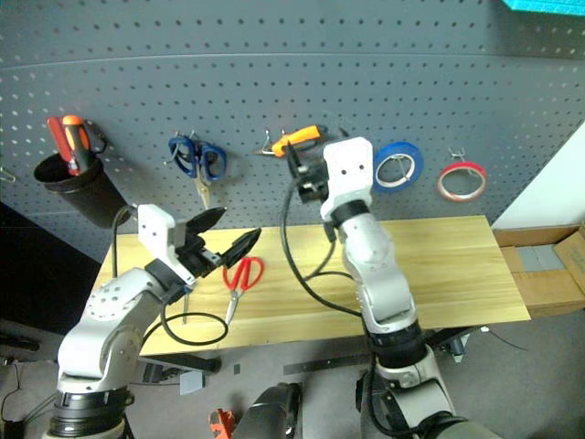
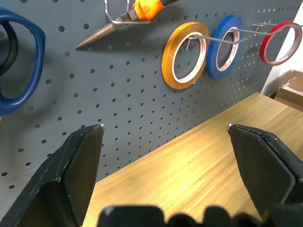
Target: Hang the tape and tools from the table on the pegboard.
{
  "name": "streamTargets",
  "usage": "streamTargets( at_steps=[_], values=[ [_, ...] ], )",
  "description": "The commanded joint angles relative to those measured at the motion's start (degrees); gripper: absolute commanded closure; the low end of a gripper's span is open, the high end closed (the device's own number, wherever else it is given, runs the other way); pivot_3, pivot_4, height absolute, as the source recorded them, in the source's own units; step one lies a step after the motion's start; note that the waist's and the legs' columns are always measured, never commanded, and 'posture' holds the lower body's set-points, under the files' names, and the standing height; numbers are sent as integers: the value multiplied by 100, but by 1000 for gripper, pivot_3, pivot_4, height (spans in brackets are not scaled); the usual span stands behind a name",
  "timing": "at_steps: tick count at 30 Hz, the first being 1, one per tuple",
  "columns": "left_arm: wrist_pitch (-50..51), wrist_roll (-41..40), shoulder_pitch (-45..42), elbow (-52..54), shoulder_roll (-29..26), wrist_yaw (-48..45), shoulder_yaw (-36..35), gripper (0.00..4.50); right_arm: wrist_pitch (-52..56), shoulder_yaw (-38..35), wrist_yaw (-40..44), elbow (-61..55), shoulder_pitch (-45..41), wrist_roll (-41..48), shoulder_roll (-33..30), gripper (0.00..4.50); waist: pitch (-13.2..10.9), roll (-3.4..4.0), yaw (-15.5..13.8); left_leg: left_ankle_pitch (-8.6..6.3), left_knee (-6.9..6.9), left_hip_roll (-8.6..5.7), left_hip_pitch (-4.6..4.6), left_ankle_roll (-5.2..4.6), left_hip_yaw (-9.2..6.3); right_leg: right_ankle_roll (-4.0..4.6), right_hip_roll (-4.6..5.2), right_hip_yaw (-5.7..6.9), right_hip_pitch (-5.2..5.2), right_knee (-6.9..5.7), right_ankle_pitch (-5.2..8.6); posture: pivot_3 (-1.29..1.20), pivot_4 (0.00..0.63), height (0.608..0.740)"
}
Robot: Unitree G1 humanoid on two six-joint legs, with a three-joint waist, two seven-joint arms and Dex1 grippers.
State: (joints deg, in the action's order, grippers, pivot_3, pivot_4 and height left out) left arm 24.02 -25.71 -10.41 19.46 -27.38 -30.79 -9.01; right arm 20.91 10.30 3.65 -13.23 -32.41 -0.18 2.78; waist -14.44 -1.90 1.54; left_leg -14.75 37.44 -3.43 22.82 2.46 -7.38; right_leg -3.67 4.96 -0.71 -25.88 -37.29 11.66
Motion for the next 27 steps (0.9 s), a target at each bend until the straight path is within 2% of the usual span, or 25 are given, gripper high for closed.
streamTargets(
  at_steps=[1, 2, 5, 15, 27],
  values=[
    [-147, 82, -76, 14, -42, -83, 57, 0, 575, -20, 134, -422, 90, 172, -5, 405, 0, 0, 11, 0, -5, 0, -1, 0, 0, 0, -1, 0, 2, 8, 0, 87, 257, 740],
    [-160, 95, -98, -7, -40, -102, 77, 0, 702, -38, 142, -391, 79, 185, -8, 405, 0, 0, 15, 0, -14, 0, -2, 0, 3, 0, -1, -1, 2, 16, -1, 82, 255, 740],
    [-211, 131, -172, -78, -42, -161, 146, 0, 857, -93, 142, -178, -44, 196, -5, 979, 0, 0, 15, 1, -36, 0, -6, 0, 4, 0, -1, 2, 0, 23, -1, 78, 250, 740],
    [-306, 231, -337, -254, -9, -276, 226, 0, 852, -476, 52, 922, -1053, 213, -6, 4393, 0, 0, 13, 1, -43, -2, -4, 1, 10, 1, -1, 2, -1, 35, -1, 63, 242, 740],
    [-423, 253, -407, -402, 8, -325, 247, 0, 1035, -754, 96, 1027, -1837, 504, 185, 4393, 0, 0, 24, 1, -45, 0, -1, 2, 16, 1, -1, -3, -10, 33, -1, 50, 238, 740]
  ],
)
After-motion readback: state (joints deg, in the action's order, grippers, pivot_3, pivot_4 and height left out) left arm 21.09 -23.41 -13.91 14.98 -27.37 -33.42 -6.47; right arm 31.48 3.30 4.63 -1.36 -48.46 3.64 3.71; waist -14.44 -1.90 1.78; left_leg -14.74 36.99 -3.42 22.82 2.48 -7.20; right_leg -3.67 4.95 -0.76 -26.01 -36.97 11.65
